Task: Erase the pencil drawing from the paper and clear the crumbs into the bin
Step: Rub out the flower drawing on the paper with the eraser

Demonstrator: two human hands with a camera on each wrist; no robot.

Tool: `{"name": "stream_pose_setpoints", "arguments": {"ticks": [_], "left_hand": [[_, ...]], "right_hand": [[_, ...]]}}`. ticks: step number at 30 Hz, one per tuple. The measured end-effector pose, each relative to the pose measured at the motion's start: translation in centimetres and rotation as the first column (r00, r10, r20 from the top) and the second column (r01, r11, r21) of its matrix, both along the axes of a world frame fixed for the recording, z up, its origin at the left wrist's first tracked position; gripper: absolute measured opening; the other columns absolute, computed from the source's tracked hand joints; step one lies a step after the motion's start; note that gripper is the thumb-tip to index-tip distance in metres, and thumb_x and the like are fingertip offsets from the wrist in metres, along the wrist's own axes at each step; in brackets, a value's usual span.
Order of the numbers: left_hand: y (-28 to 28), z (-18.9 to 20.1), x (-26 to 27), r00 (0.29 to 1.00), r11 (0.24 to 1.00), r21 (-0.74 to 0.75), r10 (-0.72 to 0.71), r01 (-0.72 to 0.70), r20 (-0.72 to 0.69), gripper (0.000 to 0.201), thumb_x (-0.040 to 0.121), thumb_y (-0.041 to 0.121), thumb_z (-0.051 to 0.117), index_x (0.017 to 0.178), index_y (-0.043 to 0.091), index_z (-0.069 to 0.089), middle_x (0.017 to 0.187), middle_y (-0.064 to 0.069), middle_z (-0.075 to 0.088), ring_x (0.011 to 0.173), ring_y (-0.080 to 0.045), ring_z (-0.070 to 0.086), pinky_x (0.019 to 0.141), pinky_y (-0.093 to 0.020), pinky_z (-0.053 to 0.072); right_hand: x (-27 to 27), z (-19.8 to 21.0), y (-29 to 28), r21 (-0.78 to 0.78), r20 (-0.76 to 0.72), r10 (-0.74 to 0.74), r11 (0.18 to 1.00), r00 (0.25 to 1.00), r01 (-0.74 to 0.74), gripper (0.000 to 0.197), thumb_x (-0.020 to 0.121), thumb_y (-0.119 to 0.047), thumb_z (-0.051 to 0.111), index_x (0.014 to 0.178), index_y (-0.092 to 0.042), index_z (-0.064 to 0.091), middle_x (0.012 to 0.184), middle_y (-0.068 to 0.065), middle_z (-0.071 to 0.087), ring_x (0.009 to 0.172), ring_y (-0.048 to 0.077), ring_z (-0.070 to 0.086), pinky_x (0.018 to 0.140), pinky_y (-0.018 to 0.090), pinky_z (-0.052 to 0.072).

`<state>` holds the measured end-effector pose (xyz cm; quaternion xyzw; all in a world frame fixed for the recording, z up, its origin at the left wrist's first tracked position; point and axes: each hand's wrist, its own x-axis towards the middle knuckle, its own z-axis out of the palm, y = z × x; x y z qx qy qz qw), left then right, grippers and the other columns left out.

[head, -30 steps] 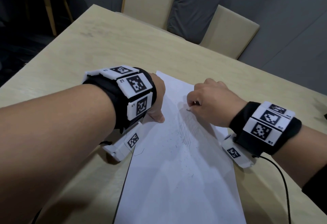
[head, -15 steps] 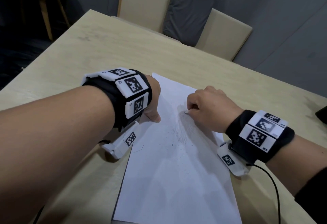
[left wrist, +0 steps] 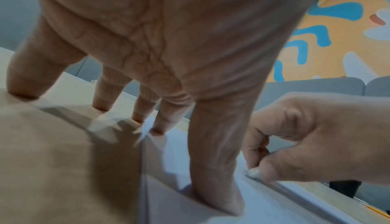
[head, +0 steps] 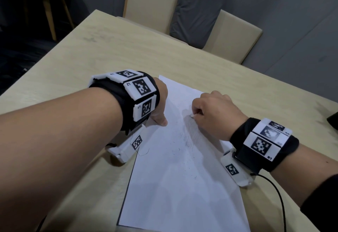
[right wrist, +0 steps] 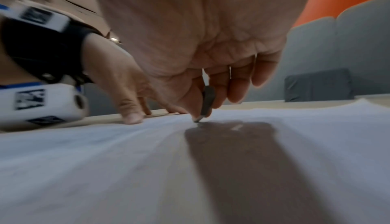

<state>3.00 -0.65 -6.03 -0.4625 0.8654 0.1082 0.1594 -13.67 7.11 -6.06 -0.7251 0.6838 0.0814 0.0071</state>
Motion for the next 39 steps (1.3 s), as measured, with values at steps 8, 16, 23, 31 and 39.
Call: {"name": "stream_pose_setpoints", "arguments": {"ticks": [8,16,23,31,39], "left_hand": [[0.0,0.1,-0.3,0.999,1.0,0.011,0.001,-0.002,0.034,0.059,0.08,0.067,0.067,0.106,0.014,0.06,0.099,-0.002,0.051,0.074,-0.02,0.047,0.048,-0.027,0.027],[-0.1,-0.1,-0.2,1.0,1.0,0.01,0.007,-0.007,0.011,0.065,0.079,0.067,0.068,0.112,0.011,0.064,0.1,-0.002,0.053,0.078,-0.022,0.049,0.048,-0.025,0.027],[-0.1,-0.1,-0.2,1.0,1.0,0.003,0.003,-0.003,0.013,0.064,0.079,0.067,0.067,0.11,0.012,0.062,0.105,-0.003,0.059,0.079,-0.021,0.05,0.048,-0.026,0.027],[0.2,0.2,-0.2,1.0,1.0,0.006,0.01,-0.01,0.018,0.069,0.081,0.066,0.066,0.121,0.01,0.063,0.11,-0.004,0.06,0.08,-0.021,0.049,0.048,-0.027,0.027],[0.1,0.2,-0.2,1.0,1.0,0.014,0.022,-0.022,0.017,0.066,0.08,0.065,0.068,0.116,0.01,0.063,0.107,-0.004,0.058,0.08,-0.022,0.049,0.049,-0.027,0.027]], "right_hand": [[0.1,0.1,-0.2,-0.015,-0.019,-0.004,1.0,1.0,0.004,0.013,0.093,-0.022,0.049,0.084,-0.023,0.059,0.09,-0.004,0.055,0.096,0.025,0.044,0.092,0.041,0.037],[-0.3,0.0,0.1,-0.03,-0.012,-0.03,0.999,0.999,0.03,0.013,0.092,-0.022,0.051,0.085,-0.024,0.061,0.09,-0.003,0.056,0.096,0.025,0.046,0.091,0.039,0.036],[-0.1,0.0,0.3,-0.015,-0.01,-0.02,1.0,1.0,0.02,0.012,0.092,-0.023,0.051,0.085,-0.025,0.061,0.09,-0.003,0.056,0.095,0.025,0.045,0.09,0.039,0.036],[-0.3,-0.1,0.4,-0.007,0.002,0.007,1.0,1.0,-0.007,0.012,0.092,-0.023,0.052,0.086,-0.024,0.062,0.091,-0.004,0.057,0.095,0.024,0.045,0.088,0.037,0.034],[0.2,-0.2,0.9,0.0,0.035,0.039,0.999,0.999,-0.039,0.012,0.092,-0.026,0.053,0.086,-0.024,0.062,0.09,-0.004,0.057,0.094,0.024,0.046,0.09,0.038,0.035]]}}
